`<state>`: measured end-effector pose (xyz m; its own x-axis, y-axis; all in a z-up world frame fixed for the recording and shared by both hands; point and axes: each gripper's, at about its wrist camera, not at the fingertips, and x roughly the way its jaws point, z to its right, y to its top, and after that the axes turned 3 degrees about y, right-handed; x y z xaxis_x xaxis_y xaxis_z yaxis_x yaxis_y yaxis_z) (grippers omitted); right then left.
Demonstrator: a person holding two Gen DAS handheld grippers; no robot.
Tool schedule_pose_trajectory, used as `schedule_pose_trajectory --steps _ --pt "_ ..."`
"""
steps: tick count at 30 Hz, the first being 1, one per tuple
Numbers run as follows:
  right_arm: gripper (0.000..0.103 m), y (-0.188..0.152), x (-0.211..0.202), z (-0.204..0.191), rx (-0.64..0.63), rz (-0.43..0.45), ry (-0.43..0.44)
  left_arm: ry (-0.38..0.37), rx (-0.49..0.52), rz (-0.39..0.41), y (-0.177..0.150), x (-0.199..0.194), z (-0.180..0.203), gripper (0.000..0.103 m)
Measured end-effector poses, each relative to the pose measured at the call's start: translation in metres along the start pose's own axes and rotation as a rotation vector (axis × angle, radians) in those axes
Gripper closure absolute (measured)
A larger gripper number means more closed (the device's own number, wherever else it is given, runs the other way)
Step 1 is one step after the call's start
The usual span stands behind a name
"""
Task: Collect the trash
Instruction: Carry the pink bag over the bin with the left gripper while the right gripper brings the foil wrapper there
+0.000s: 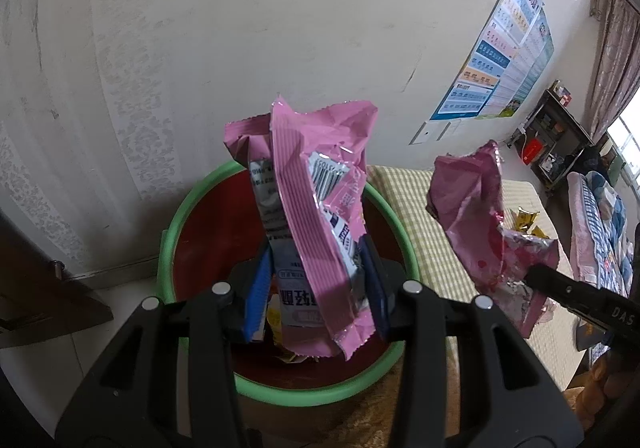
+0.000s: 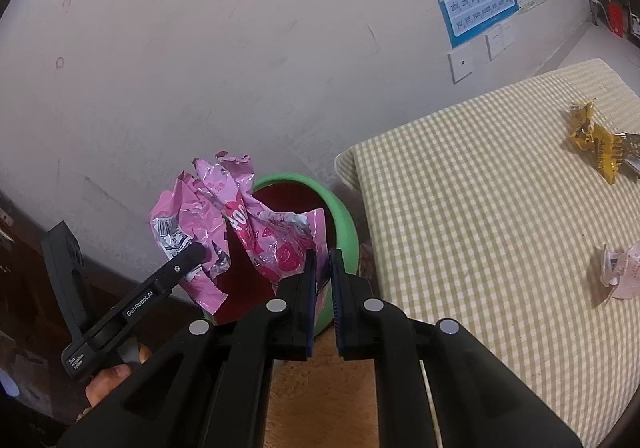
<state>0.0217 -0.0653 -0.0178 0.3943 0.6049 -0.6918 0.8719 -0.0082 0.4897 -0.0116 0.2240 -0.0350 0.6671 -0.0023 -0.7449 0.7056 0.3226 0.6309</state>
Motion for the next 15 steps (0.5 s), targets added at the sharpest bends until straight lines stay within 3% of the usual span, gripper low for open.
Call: schedule_pose_trajectory --steps 15 --pt "0.095 0.006 0.018 -0.008 -0.004 -0.029 0.013 0.017 0.003 -0.031 -0.004 0.010 -0.008 0.063"
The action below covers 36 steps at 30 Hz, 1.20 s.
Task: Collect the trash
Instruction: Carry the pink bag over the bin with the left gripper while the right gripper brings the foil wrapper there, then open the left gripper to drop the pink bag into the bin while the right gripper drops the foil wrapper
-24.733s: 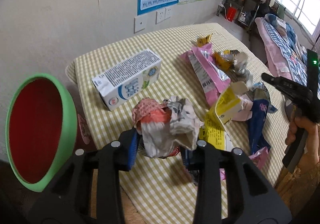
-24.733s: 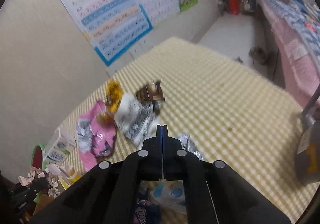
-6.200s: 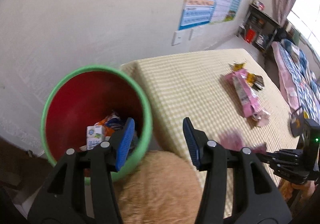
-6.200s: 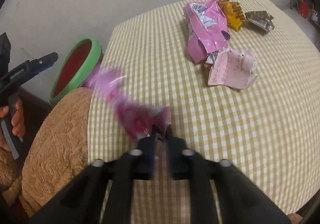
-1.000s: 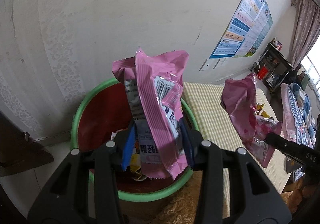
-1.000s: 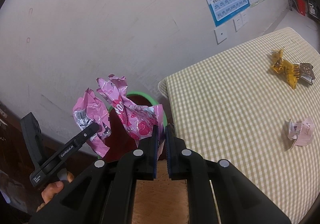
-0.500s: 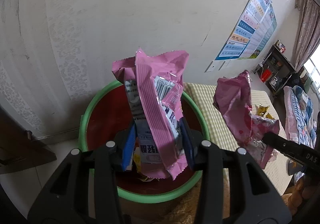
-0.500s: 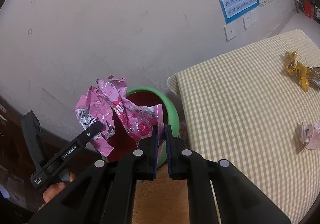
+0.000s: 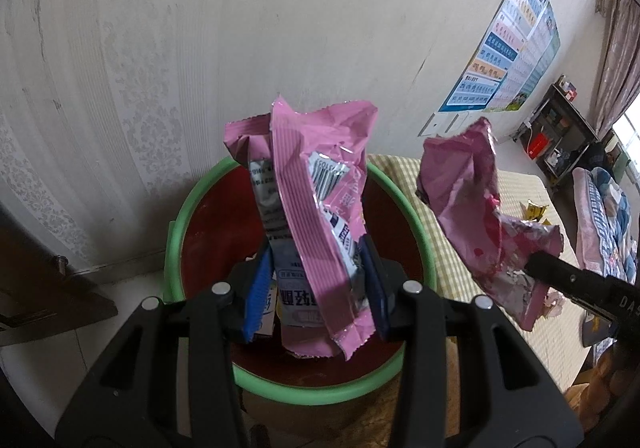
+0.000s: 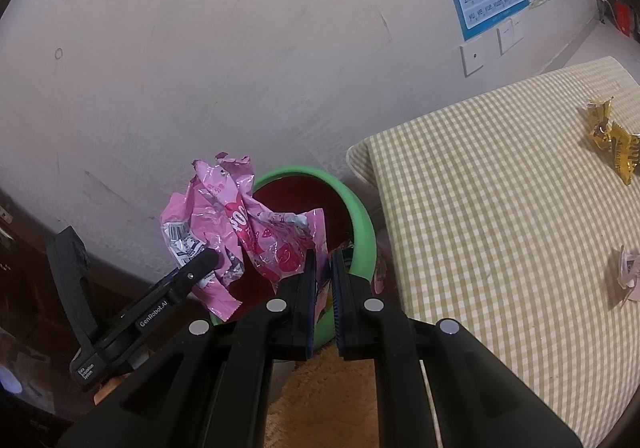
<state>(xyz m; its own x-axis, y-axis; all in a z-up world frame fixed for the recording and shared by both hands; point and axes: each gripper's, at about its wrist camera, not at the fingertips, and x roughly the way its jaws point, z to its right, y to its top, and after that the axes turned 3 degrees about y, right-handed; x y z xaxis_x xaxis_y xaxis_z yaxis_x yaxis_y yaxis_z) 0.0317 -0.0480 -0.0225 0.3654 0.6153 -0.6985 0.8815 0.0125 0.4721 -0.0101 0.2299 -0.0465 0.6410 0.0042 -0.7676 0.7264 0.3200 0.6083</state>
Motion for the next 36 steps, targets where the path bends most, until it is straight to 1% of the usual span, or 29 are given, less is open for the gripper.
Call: schedule_pose_trajectory --steps 12,21,34,35,36 --pt "0.094 0.002 0.005 0.000 0.004 0.002 0.013 0.016 0.007 -0.023 -0.003 0.006 0.000 0.063" --pt "0.094 0.003 0.011 -0.010 -0.029 0.009 0.012 0.030 0.011 -0.039 -0.004 0.011 0.000 0.063" --pt "0.093 0.003 0.015 -0.013 -0.037 0.007 0.018 0.053 0.020 -0.063 -0.009 0.018 -0.002 0.062" --pt "0.093 0.003 0.015 -0.014 -0.037 0.008 0.021 0.061 0.019 -0.064 -0.010 0.019 -0.003 0.062" --pt "0.087 0.003 0.015 -0.015 -0.038 0.007 0.032 0.068 0.015 -0.067 -0.010 0.020 -0.004 0.057"
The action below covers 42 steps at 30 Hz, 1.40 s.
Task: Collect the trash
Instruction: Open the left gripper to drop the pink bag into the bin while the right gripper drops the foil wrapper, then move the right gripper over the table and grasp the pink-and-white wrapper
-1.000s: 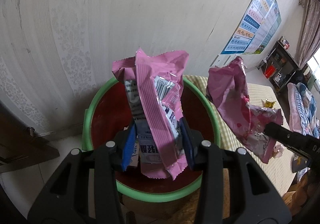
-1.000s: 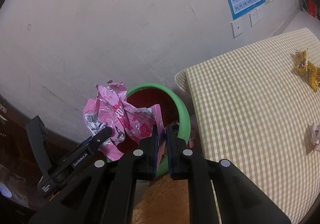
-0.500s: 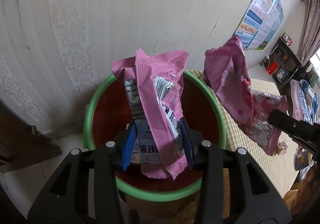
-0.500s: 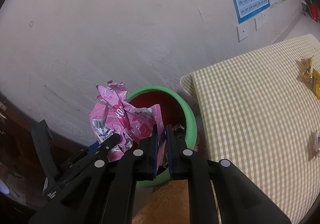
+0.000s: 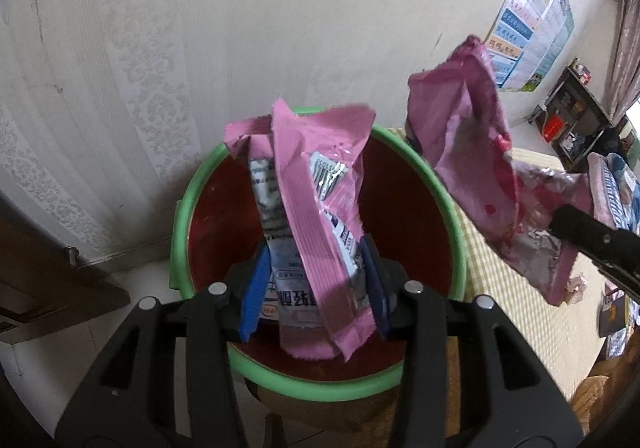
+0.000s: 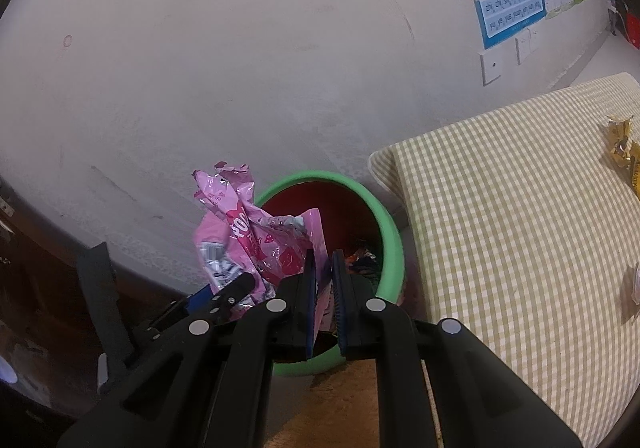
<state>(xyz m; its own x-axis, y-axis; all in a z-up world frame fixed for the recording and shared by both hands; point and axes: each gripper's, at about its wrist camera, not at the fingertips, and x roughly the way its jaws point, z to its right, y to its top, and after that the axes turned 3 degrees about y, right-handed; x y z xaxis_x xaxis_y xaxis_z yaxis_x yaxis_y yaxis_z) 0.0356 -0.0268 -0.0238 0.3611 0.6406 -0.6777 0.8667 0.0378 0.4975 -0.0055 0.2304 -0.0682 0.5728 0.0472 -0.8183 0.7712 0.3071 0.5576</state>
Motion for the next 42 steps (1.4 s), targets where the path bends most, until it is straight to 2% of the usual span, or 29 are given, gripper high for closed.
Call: schedule_pose_trajectory --steps 1,2,3,4,8,10,14,17,19,21,22,26,28,30,31,32,33,34,35,39,42 --pt "0.082 0.000 0.000 -0.002 -0.001 0.000 0.007 0.001 -0.004 -0.003 -0.001 0.001 -0.001 0.053" --pt "0.068 0.000 0.000 -0.003 -0.002 0.001 0.014 0.006 -0.010 -0.005 -0.001 0.001 -0.003 0.051" --pt "0.058 0.000 -0.001 -0.005 -0.006 0.004 0.024 0.016 -0.015 -0.005 -0.001 0.001 -0.004 0.042" --pt "0.057 0.000 -0.001 -0.006 -0.008 0.008 0.030 0.023 -0.018 -0.003 -0.001 0.001 -0.004 0.036" --pt "0.057 -0.001 -0.008 -0.007 -0.019 0.017 0.032 0.034 -0.019 -0.005 -0.002 -0.001 -0.006 0.036" --pt "0.057 -0.003 -0.017 -0.002 -0.028 0.034 -0.001 0.038 -0.007 -0.005 -0.003 -0.003 -0.004 0.036" --pt "0.055 -0.014 -0.044 0.034 -0.005 0.075 -0.129 0.041 0.015 -0.007 -0.004 -0.004 0.003 0.036" --pt "0.054 -0.028 -0.076 0.087 0.068 0.116 -0.298 0.035 0.039 -0.002 -0.004 -0.007 0.012 0.036" --pt "0.052 -0.038 -0.097 0.121 0.144 0.155 -0.380 0.031 0.065 0.011 -0.003 -0.010 0.022 0.034" --pt "0.042 -0.047 -0.117 0.159 0.229 0.187 -0.480 0.029 0.086 0.020 -0.004 -0.014 0.031 0.033" --pt "0.040 -0.049 -0.121 0.171 0.257 0.185 -0.503 0.024 0.095 0.022 -0.004 -0.015 0.036 0.033" --pt "0.037 -0.058 -0.118 0.213 0.325 0.135 -0.495 0.006 0.137 0.013 -0.006 -0.017 0.061 0.033" --pt "0.033 -0.060 -0.110 0.223 0.338 0.110 -0.463 0.000 0.157 0.010 -0.007 -0.019 0.074 0.033" --pt "0.032 -0.061 -0.099 0.230 0.325 0.086 -0.459 -0.009 0.182 0.013 -0.008 -0.023 0.089 0.032" --pt "0.033 -0.061 -0.096 0.232 0.316 0.086 -0.461 -0.013 0.193 0.016 -0.009 -0.025 0.096 0.032" --pt "0.039 -0.062 -0.096 0.234 0.312 0.097 -0.448 -0.020 0.214 0.022 -0.010 -0.028 0.106 0.032" --pt "0.056 -0.062 -0.098 0.235 0.312 0.106 -0.425 -0.023 0.231 0.028 -0.011 -0.029 0.113 0.032" --pt "0.066 -0.063 -0.098 0.238 0.313 0.104 -0.409 -0.024 0.259 0.033 -0.012 -0.030 0.125 0.031" --pt "0.083 -0.063 -0.098 0.240 0.313 0.097 -0.394 -0.025 0.286 0.031 -0.013 -0.029 0.137 0.031" --pt "0.090 -0.072 -0.124 0.243 0.323 0.109 -0.298 -0.082 0.342 0.009 -0.011 -0.022 0.185 0.031" --pt "0.090 -0.081 -0.154 0.239 0.340 0.155 -0.236 -0.153 0.388 0.008 -0.007 -0.016 0.236 0.031"
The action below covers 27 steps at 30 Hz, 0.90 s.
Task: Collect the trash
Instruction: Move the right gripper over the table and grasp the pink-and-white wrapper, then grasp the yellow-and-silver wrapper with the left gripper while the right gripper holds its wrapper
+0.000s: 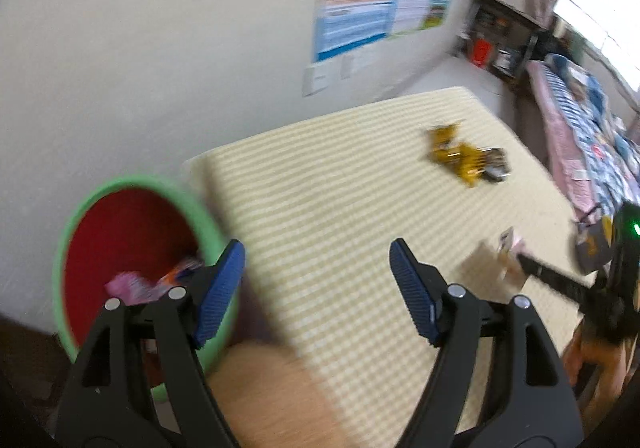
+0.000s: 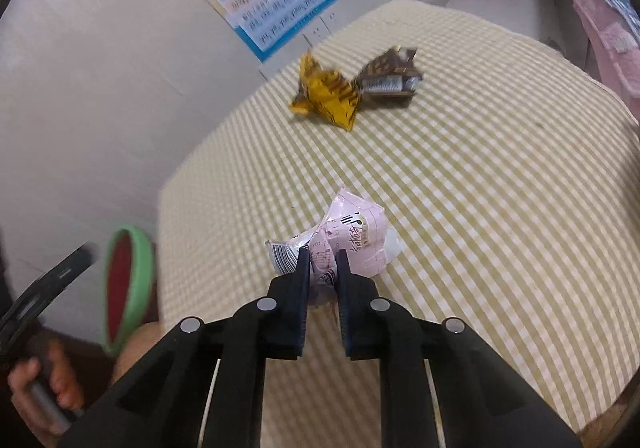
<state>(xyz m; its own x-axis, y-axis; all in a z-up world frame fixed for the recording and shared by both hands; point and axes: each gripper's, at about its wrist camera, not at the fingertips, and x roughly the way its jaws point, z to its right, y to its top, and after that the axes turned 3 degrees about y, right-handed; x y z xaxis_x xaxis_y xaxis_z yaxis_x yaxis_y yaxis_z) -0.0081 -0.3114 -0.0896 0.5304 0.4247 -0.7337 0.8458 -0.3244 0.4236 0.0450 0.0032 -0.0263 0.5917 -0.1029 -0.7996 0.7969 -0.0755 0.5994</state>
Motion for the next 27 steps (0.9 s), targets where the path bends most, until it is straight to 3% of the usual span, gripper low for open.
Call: schedule_pose_trajectory --steps 4,6,8,14,18,20,21,24,25,27 --pt "0.090 -0.013 -0.028 0.004 -0.019 0.047 0.005 -0.086 0.034 -0.008 0.029 0.027 0.056 0.035" --pt "0.090 -0.015 -0.030 0.012 0.004 0.062 0.005 -0.130 0.049 -0.041 0.043 0.050 0.089 0.041" --pt "0.090 -0.013 -0.027 0.020 0.036 0.070 0.012 -0.160 0.061 -0.051 0.053 0.070 0.116 0.042" --pt "0.090 -0.010 -0.025 0.036 0.084 0.072 0.047 -0.094 0.131 -0.052 0.073 0.121 0.180 0.042" --pt "0.090 -0.006 -0.028 0.044 0.105 0.084 0.070 -0.051 0.117 -0.096 0.079 0.153 0.192 0.042" --pt "0.090 -0.005 -0.029 0.046 0.107 0.091 0.068 -0.039 0.112 -0.134 0.078 0.167 0.194 0.051" --pt "0.090 -0.005 -0.029 0.049 0.110 0.088 0.068 -0.039 0.100 -0.171 0.077 0.177 0.193 0.061" --pt "0.090 -0.004 -0.028 0.054 0.125 0.082 0.070 -0.061 0.063 -0.183 0.073 0.179 0.186 0.068" --pt "0.090 -0.004 -0.028 0.055 0.126 0.082 0.071 -0.066 0.062 -0.182 0.072 0.177 0.183 0.077" --pt "0.090 -0.003 -0.027 0.054 0.119 0.082 0.066 -0.078 0.060 -0.174 0.070 0.170 0.178 0.077"
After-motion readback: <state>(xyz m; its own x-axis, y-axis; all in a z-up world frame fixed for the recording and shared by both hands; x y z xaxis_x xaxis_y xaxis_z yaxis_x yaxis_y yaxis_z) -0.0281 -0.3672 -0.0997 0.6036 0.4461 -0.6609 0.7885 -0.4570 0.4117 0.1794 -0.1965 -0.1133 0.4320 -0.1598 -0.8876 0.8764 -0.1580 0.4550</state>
